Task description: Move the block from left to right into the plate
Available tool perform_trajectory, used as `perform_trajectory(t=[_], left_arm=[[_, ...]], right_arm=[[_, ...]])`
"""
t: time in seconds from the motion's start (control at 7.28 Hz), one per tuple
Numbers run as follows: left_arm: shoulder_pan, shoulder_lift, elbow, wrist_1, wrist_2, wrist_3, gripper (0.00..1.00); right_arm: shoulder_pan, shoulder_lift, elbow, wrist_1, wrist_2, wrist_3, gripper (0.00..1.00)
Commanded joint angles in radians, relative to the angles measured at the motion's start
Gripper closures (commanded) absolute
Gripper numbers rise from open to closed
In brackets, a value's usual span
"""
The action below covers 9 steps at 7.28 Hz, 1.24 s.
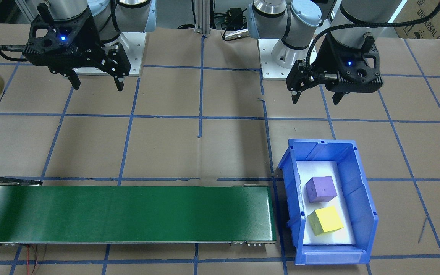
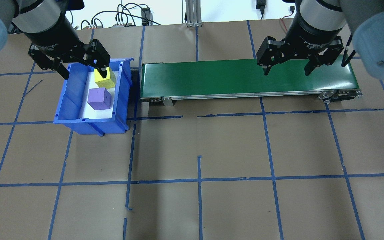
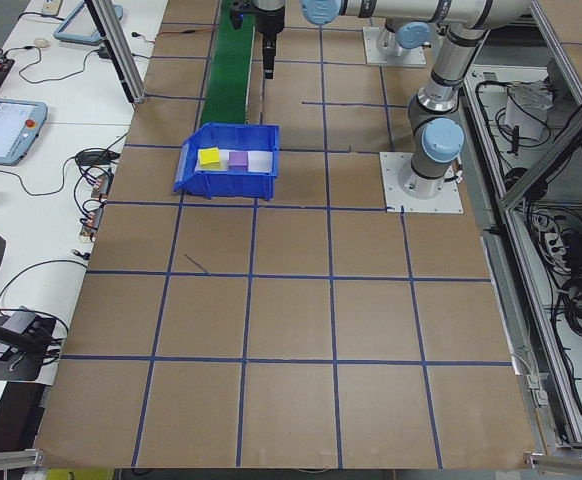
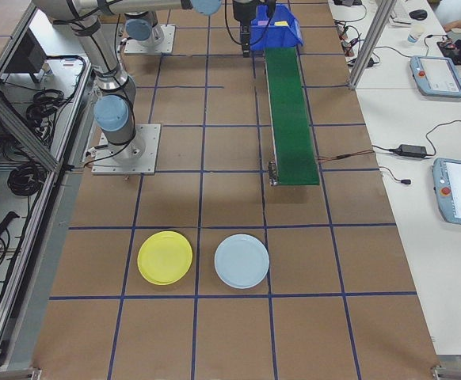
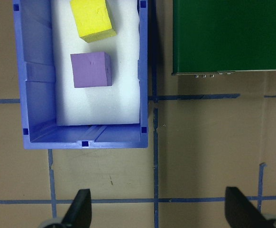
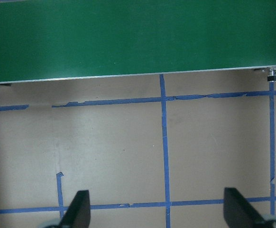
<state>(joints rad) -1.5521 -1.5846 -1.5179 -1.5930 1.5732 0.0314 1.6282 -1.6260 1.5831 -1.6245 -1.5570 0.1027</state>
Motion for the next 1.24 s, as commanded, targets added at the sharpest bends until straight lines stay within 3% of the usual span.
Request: perform_trajectory(t=[0.0,1.1], left_arm=[[-0.002,0.000,-0.002,0.001,-0.004,0.002,0.00],[0.118,-0.030,-0.005,0.021,-0.004,0.019,0.00]], right_arm=[[0.001,0.000,0.000,0.000,0.000,0.000,0.00],[0.001,0.000,0.000,0.000,0.000,0.000,0.00]])
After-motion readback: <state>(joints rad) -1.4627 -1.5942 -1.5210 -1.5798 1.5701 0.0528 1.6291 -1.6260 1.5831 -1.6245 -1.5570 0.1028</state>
